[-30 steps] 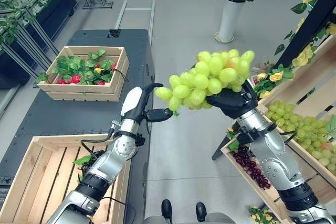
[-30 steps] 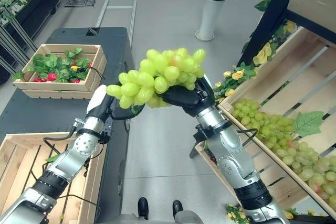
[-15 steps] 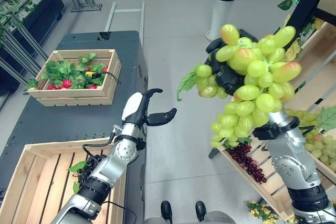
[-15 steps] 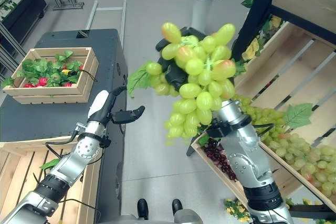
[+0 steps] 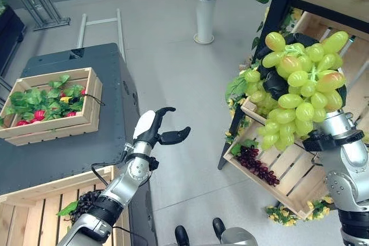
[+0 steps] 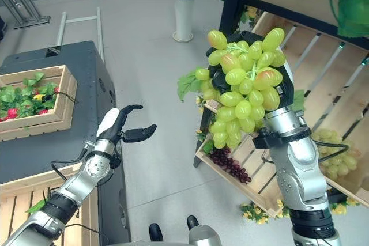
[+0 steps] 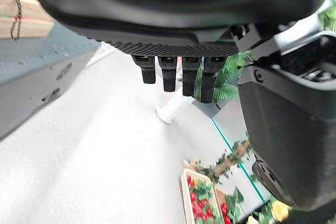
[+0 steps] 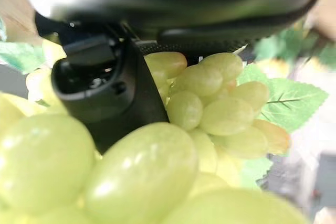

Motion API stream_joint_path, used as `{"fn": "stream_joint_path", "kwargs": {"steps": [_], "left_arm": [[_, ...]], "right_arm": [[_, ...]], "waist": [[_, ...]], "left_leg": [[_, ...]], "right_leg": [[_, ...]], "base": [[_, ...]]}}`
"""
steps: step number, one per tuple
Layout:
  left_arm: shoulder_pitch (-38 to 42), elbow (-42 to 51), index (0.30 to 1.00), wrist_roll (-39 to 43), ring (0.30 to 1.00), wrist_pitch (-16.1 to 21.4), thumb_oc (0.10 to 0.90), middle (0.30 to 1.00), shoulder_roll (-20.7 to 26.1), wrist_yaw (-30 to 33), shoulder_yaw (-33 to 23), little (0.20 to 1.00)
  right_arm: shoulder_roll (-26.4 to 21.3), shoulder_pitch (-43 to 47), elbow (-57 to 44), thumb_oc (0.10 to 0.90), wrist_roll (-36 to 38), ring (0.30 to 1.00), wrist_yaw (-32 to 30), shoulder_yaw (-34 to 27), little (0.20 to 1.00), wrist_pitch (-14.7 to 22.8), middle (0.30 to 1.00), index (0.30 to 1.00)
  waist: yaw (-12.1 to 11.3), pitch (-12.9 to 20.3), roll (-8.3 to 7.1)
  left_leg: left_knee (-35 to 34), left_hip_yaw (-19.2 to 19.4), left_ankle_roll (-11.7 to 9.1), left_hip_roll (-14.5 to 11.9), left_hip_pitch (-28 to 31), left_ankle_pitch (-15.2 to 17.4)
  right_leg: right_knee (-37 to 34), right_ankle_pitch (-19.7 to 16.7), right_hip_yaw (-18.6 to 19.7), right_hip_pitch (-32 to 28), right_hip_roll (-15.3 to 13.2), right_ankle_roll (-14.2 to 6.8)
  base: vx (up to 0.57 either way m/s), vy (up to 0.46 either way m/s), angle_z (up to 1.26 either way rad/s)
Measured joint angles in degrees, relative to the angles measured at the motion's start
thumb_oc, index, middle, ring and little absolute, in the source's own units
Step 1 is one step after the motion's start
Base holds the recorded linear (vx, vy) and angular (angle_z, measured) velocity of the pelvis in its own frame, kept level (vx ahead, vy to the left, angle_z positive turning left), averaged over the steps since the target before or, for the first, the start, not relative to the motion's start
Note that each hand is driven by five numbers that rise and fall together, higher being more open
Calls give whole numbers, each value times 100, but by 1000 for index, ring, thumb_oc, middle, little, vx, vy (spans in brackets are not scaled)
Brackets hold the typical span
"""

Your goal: Pick up the fruits from the basket on one side to the basket on the other side

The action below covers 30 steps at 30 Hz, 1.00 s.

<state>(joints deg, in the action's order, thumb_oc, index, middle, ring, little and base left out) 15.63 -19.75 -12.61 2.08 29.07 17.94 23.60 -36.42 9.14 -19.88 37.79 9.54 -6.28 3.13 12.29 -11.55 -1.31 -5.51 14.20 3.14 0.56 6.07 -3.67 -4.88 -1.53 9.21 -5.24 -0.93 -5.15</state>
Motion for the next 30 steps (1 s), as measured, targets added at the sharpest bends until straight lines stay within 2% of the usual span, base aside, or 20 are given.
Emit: {"fn": "stream_joint_path", "kwargs": {"steps": [5,12,16,20,26,30], "left_arm": [[0,-6,900,3,900,10,800,900,-17,91,112,900],[1,-7,900,140,900,7,800,900,3,154,125,900],[18,-8,900,223,900,5,800,900,168,154,272,900],[61,-6,900,351,900,0,800,900,281,157,537,900],[76,-5,900,455,900,-38,800,900,362,157,718,900],[102,-2,900,532,900,-37,800,900,426,156,792,900]], "right_arm": [[-406,0,733,400,-379,300,-487,-5,300,-268,300,300],[-462,1,1885,400,-356,300,-1066,-10,300,-863,300,300],[-818,271,2680,400,279,300,-1402,-21,300,-1120,300,300],[-1065,837,3858,400,1287,300,-2039,-47,300,-1617,300,300],[-1088,1328,4536,400,1953,300,-2898,-68,300,-1672,300,300],[-1345,1810,5165,400,2423,300,-3588,-75,300,-1649,300,300]], "waist": [[16,40,-75],[14,53,-160],[6,76,-252],[-71,89,-397],[-101,87,-407],[-217,85,-409]], "left_leg": [[-1,5,-3,-7,5,3],[-1,7,12,3,2,12],[-1,5,11,3,1,18],[-1,-5,12,7,-3,18],[15,-51,56,45,-31,13],[36,-69,53,68,-33,24]], "right_leg": [[-2,-1,6,1,7,2],[-3,-3,6,1,1,2],[-4,-5,1,-2,-1,-1],[-15,-7,-10,-6,-10,-4],[-17,-12,-33,-22,-40,-8],[-19,-17,-50,-28,-64,-18]], "base": [[0,0,0],[0,0,0],[0,0,0],[0,0,0],[-25,-12,4],[-26,-7,3]]}}
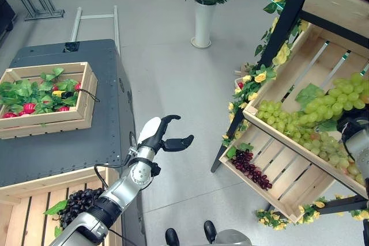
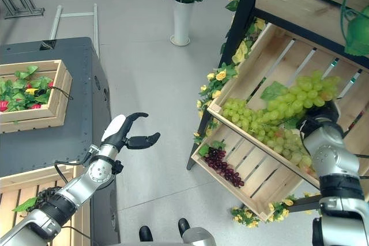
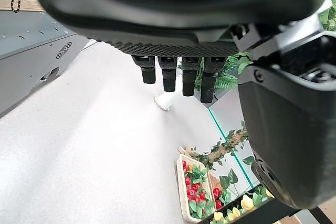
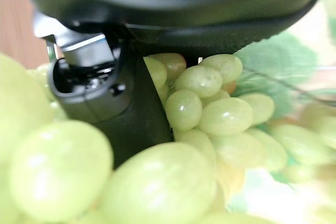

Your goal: Pick up the fruits from the basket on one side to the basket on the other side

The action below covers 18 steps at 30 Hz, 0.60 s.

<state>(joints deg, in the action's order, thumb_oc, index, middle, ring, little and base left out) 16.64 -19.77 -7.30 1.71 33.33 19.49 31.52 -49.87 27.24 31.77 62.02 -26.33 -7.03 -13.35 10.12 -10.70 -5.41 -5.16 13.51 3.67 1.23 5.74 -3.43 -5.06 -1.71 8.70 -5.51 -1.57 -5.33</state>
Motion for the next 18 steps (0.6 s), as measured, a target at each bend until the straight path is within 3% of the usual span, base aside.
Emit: {"fn": "stream_joint_path", "kwargs": {"steps": [5,6,7,12,18], "left_arm": [[0,0,900,143,900,-8,800,900,164,1,100,900],[0,0,900,143,900,-10,800,900,164,0,101,900],[0,12,900,143,900,-12,800,900,163,0,102,900],[5,59,900,144,900,-28,800,900,168,-68,124,900],[63,74,900,268,900,-28,800,900,217,-251,124,900]], "right_arm": [[-180,301,523,400,145,300,-453,-72,300,119,300,300],[-181,301,526,478,122,418,-454,-76,418,119,418,418],[-181,301,526,800,84,900,-454,-74,900,117,900,900],[-333,302,509,800,-715,900,259,-43,900,-305,900,900],[-604,270,307,800,-2384,900,1574,220,900,-580,900,900]], "waist": [[-116,-2,2],[-123,-2,2],[-128,-2,2],[-100,-5,-3],[87,-11,-1]], "left_leg": [[-23,-60,-13,8,-17,8],[-23,-60,-13,9,-18,8],[-24,-60,-13,14,-29,9],[-1,-42,-6,37,-60,13],[0,-22,-1,30,-75,16]], "right_leg": [[-4,5,-92,20,-12,-2],[-4,5,-107,23,-15,-2],[-5,6,-111,33,-21,-3],[-6,2,-114,75,-46,-13],[-2,0,-99,95,-32,-14]], "base": [[-19,-4,5],[0,0,0],[0,0,0],[0,0,0],[-3,0,-1]]}}
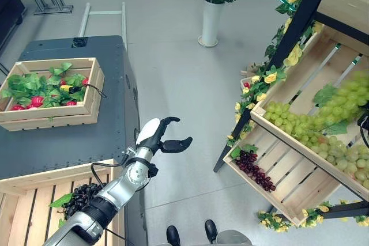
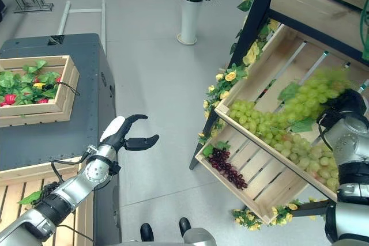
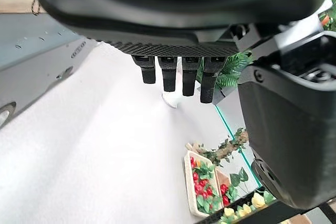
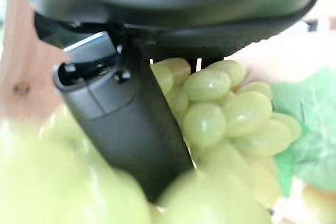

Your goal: Pick up the fruits from the basket on one side to the basket on the other side

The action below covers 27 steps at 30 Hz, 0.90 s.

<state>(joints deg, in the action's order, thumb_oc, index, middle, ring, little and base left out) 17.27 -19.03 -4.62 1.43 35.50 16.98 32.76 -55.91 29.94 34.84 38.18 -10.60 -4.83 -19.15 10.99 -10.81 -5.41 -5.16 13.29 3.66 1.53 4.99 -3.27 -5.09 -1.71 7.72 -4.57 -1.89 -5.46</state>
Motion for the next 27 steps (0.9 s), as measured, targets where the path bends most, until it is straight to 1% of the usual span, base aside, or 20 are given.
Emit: {"fn": "stream_joint_path", "kwargs": {"steps": [1,2,3,4,6,7,8,10,13,16,20,22,24,26,27], "left_arm": [[23,2,900,2,900,2,800,900,0,-20,0,900],[41,2,900,2,900,2,800,900,-1,-33,0,900],[88,17,900,2,900,2,800,900,-8,-64,1,900],[95,34,900,4,900,2,800,900,-6,-65,0,900],[147,127,900,60,900,23,800,900,-4,-109,0,900],[155,143,900,85,900,35,800,900,-2,-128,0,900],[172,153,900,102,900,67,800,900,-2,-169,-4,900],[176,225,900,110,900,111,800,900,-2,-267,-4,900],[176,252,900,112,900,243,800,900,0,-382,-3,900],[176,321,900,111,900,284,800,900,0,-419,0,900],[177,340,900,172,900,295,800,900,25,-443,-1,900],[177,340,900,202,900,295,800,900,57,-453,-3,900],[177,340,900,201,900,295,800,900,101,-488,-7,900],[177,340,900,201,900,295,800,900,115,-525,-8,900],[177,341,900,201,900,296,800,900,116,-548,-13,900]], "right_arm": [[-96,-7,-123,800,-446,900,318,121,900,-32,900,900],[-130,-7,-170,800,-602,900,464,146,900,-41,900,900],[-222,-8,-247,800,-893,900,772,231,900,-45,900,900],[-271,-9,-285,800,-922,900,866,291,900,-45,900,900],[-418,-53,-447,800,-1086,900,1317,338,900,-49,900,900],[-438,-55,-463,800,-1121,900,1409,342,900,-51,900,900],[-457,-55,-493,800,-1339,900,1596,342,900,-48,900,900],[-601,-174,-607,800,-1745,900,1932,414,900,90,900,900],[-756,-203,-623,800,-2179,900,2281,555,900,317,900,900],[-851,-250,-722,800,-2446,900,2461,612,900,458,900,900],[-1066,-448,-837,800,-2510,900,2528,632,900,562,900,900],[-1133,-633,-1028,800,-2675,900,2597,615,900,597,900,900],[-1144,-814,-1186,800,-2665,900,2695,600,900,711,900,900],[-1144,-999,-1428,800,-2651,900,2695,559,900,731,900,900],[-1144,-1132,-1570,800,-2649,900,2690,546,900,787,900,900]], "waist": [[49,-2,3],[63,-3,3],[71,-3,3],[80,-3,3],[116,-4,4],[129,-4,4],[143,-4,4],[158,-6,1],[225,-9,-5],[257,-11,-9],[299,-20,-24],[363,-27,-39],[398,-35,-53],[432,-35,-53],[507,-35,-53]], "left_leg": [[-1,22,4,-2,1,5],[-2,36,7,-5,1,8],[-7,97,17,-15,8,16],[-5,115,20,-16,9,20],[-34,164,25,-19,8,35],[-33,174,25,-19,9,38],[-30,193,24,-20,11,43],[0,246,20,-26,10,51],[0,282,34,-30,17,61],[0,316,39,-31,17,69],[0,394,27,-33,29,99],[-18,441,28,-37,38,107],[-36,513,23,-45,38,126],[-37,555,19,-50,35,137],[-36,568,16,-53,35,144]], "right_leg": [[0,0,14,4,2,0],[0,0,16,7,2,0],[0,-5,38,19,7,-5],[0,-6,60,33,8,-6],[0,-7,105,52,11,-8],[0,-7,109,55,11,-8],[0,-7,113,60,12,-8],[1,-10,129,85,18,-9],[2,-16,137,87,23,-15],[3,-22,152,88,25,-21],[3,-35,166,105,24,-41],[2,-40,200,114,24,-50],[1,-45,270,151,31,-59],[1,-45,296,191,34,-60],[1,-45,303,196,37,-60]], "base": [[-14,1,-6],[-6,-6,-15],[-1,-10,-15],[-3,-21,-20],[-8,-22,-11],[-12,-24,-6],[-9,-28,-7],[-11,-32,-11],[-11,-16,-8],[-1,-5,-7],[-6,-17,-9],[-19,-20,-12],[-9,-8,-20],[-1,-2,-14],[-2,1,-7]]}}
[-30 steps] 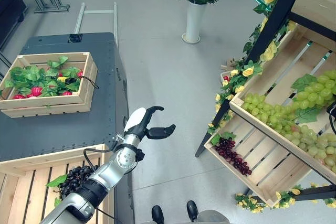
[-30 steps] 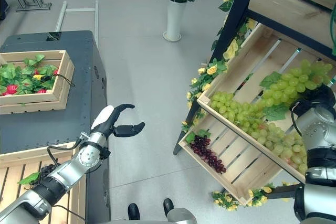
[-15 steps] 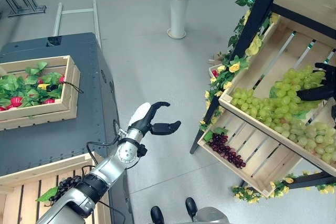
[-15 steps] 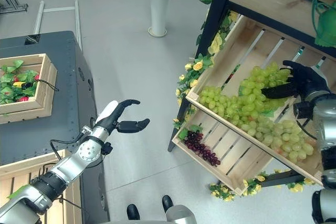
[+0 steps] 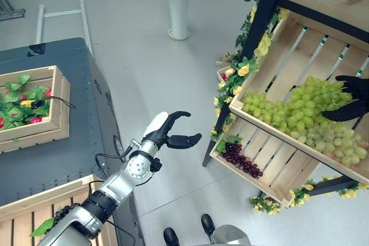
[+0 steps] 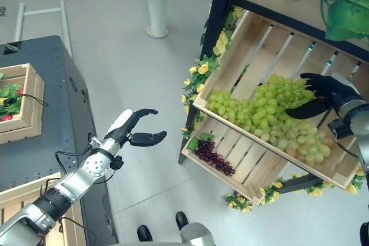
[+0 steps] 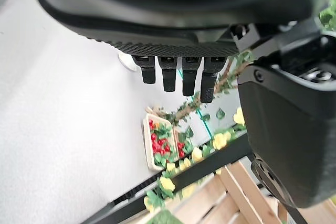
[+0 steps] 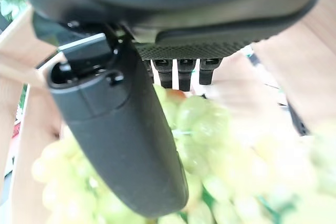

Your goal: Pick up the fruits from the basket on one side to the basket on the other side

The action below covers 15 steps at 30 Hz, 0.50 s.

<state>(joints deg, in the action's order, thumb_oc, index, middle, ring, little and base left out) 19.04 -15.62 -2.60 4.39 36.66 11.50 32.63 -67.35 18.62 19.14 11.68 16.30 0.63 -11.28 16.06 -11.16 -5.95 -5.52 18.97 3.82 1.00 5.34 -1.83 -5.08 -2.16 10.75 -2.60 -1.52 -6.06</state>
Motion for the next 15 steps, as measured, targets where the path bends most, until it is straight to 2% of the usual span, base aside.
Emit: {"fn": "stream_joint_path", "kwargs": {"steps": [6,10,15], "left_arm": [[-6,0,900,-2,900,12,800,900,17,-73,-125,900],[-13,0,900,-5,900,135,800,900,22,-77,-256,900],[-16,-3,900,-7,900,254,800,900,21,-104,-265,900]], "right_arm": [[3,-728,-809,800,101,900,-25,-418,900,299,900,900],[106,-1197,-1298,800,710,900,-210,-975,900,606,900,900],[352,-1222,-1706,800,1145,900,-331,-1197,900,881,900,900]], "waist": [[188,-1,5],[219,1,16],[214,10,35]], "left_leg": [[3,15,2,-13,10,16],[0,15,-5,-20,31,30],[1,23,-5,-25,46,28]], "right_leg": [[3,-18,-3,4,20,25],[2,-22,0,4,26,31],[2,-27,1,-2,28,30]], "base": [[-5,5,-8],[-14,9,-5],[0,0,0]]}}
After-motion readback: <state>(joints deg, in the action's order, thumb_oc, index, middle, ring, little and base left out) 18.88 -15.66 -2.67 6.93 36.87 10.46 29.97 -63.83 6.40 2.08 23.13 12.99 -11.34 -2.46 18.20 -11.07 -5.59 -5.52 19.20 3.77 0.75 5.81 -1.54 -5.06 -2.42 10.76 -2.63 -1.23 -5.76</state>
